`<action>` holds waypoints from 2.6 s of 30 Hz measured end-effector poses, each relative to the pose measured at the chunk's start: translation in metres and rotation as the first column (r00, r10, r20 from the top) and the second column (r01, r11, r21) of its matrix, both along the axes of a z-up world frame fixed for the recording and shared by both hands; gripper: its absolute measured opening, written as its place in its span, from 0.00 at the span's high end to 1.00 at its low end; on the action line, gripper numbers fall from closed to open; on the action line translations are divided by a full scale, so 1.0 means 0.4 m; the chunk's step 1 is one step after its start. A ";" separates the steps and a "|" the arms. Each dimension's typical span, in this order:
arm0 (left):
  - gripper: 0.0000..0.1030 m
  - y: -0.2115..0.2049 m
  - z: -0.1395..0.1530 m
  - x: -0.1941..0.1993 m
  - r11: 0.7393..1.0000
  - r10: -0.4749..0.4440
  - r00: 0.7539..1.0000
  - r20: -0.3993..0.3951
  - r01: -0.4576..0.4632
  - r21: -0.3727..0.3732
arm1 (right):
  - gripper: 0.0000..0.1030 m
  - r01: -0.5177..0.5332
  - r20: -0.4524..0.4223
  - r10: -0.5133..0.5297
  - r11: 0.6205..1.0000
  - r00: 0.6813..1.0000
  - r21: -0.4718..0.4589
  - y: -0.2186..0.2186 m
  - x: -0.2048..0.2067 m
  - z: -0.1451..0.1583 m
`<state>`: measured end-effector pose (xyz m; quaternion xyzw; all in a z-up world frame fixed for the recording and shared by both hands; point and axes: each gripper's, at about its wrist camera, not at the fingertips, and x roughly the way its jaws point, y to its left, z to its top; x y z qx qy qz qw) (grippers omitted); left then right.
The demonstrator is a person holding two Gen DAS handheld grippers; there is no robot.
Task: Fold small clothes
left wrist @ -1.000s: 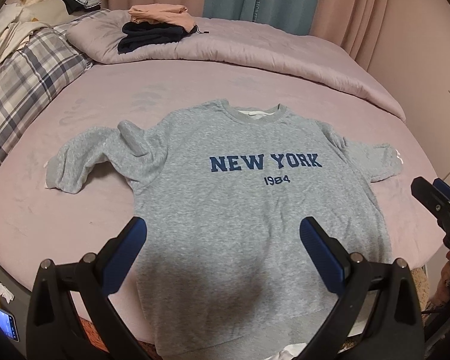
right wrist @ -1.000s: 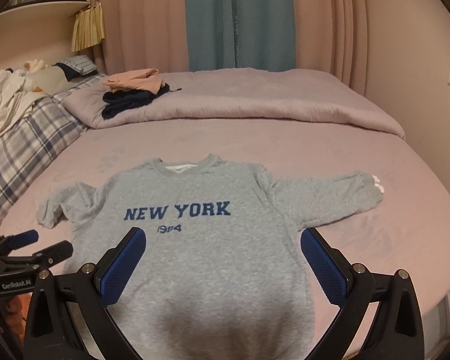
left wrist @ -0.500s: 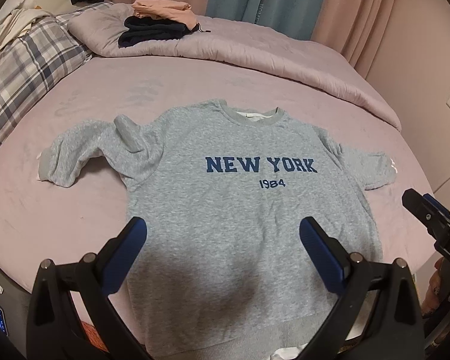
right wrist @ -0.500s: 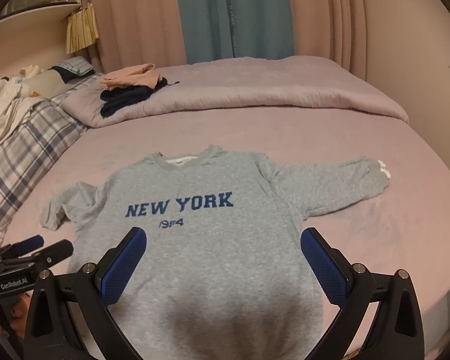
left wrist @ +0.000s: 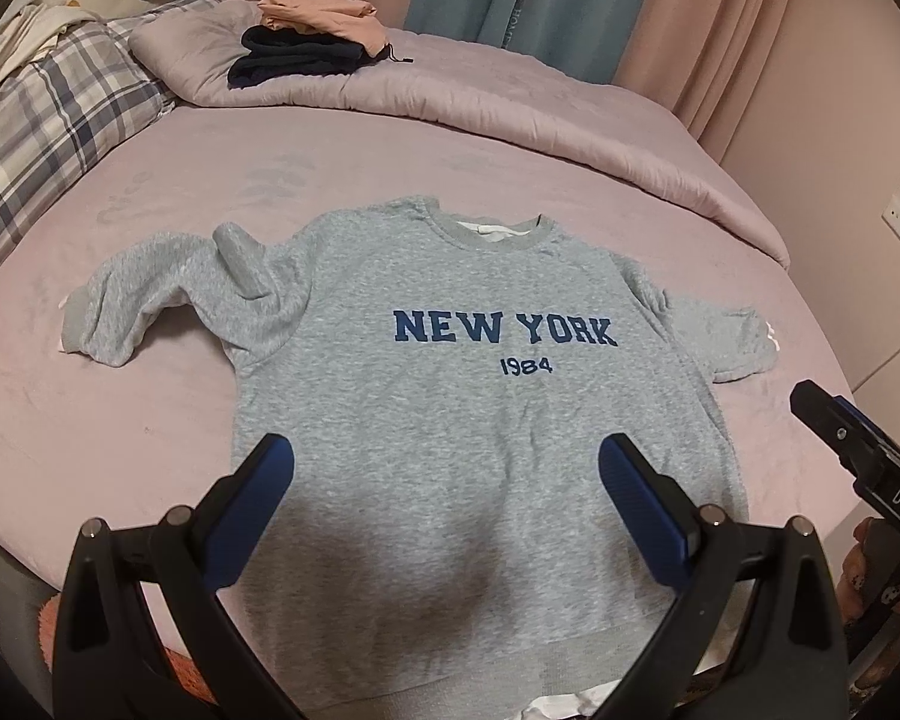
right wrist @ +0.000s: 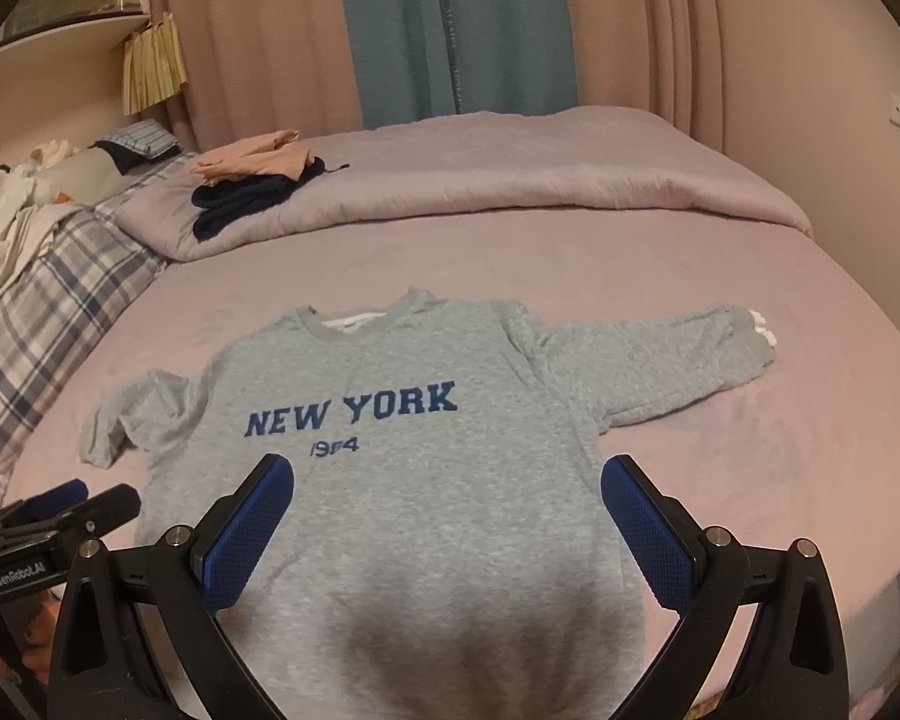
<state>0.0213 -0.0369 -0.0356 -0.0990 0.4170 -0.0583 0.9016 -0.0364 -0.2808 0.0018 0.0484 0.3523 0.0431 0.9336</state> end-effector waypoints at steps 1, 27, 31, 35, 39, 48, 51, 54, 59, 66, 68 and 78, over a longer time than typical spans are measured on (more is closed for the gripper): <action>0.02 0.001 0.000 -0.001 1.000 0.000 1.000 0.000 0.000 0.000 | 0.01 0.002 -0.001 -0.002 1.000 1.000 0.005 -0.002 0.000 0.000; 0.02 0.030 0.000 -0.013 0.999 0.053 0.998 -0.017 -0.053 0.006 | 0.01 -0.030 -0.011 0.031 0.997 0.999 0.064 -0.010 0.013 -0.020; 0.02 0.038 -0.001 -0.014 0.998 0.054 0.998 -0.026 -0.054 -0.012 | 0.01 -0.029 -0.029 0.032 0.996 0.999 0.084 -0.014 0.021 -0.025; 0.02 0.042 0.002 -0.018 0.998 0.055 0.998 -0.019 -0.055 -0.007 | 0.01 -0.024 -0.028 0.026 0.996 0.999 0.084 -0.015 0.020 -0.024; 0.02 0.044 0.002 -0.020 0.998 0.055 0.998 -0.018 -0.055 -0.011 | 0.01 -0.023 -0.026 0.025 0.997 0.999 0.080 -0.015 0.020 -0.021; 0.02 0.052 0.001 -0.022 0.998 0.058 0.998 -0.025 -0.058 -0.010 | 0.01 -0.012 -0.027 0.015 0.997 1.000 0.080 -0.019 0.021 -0.021; 0.02 0.055 0.000 -0.022 0.998 0.058 0.998 -0.027 -0.058 -0.010 | 0.01 -0.005 -0.025 0.008 0.997 1.000 0.083 -0.023 0.019 -0.018; 0.02 0.054 0.000 -0.020 0.998 0.059 0.998 -0.030 -0.059 -0.010 | 0.01 0.002 -0.026 0.000 0.996 1.000 0.089 -0.029 0.016 -0.018; 0.02 0.055 -0.001 -0.019 0.998 0.059 0.998 -0.028 -0.059 -0.009 | 0.01 0.012 -0.027 -0.010 0.995 1.000 0.101 -0.041 0.016 -0.016; 0.02 0.054 -0.004 -0.016 0.999 0.049 0.998 -0.040 -0.049 -0.007 | 0.01 0.024 -0.025 -0.022 0.994 0.999 0.110 -0.048 0.016 -0.016; 0.02 0.057 -0.004 -0.016 0.999 0.053 0.998 -0.039 -0.053 -0.006 | 0.01 0.025 -0.025 -0.022 0.994 0.999 0.110 -0.051 0.017 -0.017; 0.02 0.065 -0.006 -0.008 0.998 0.059 0.997 -0.051 -0.060 -0.010 | 0.01 0.066 -0.026 -0.063 0.989 0.998 0.130 -0.095 0.028 -0.023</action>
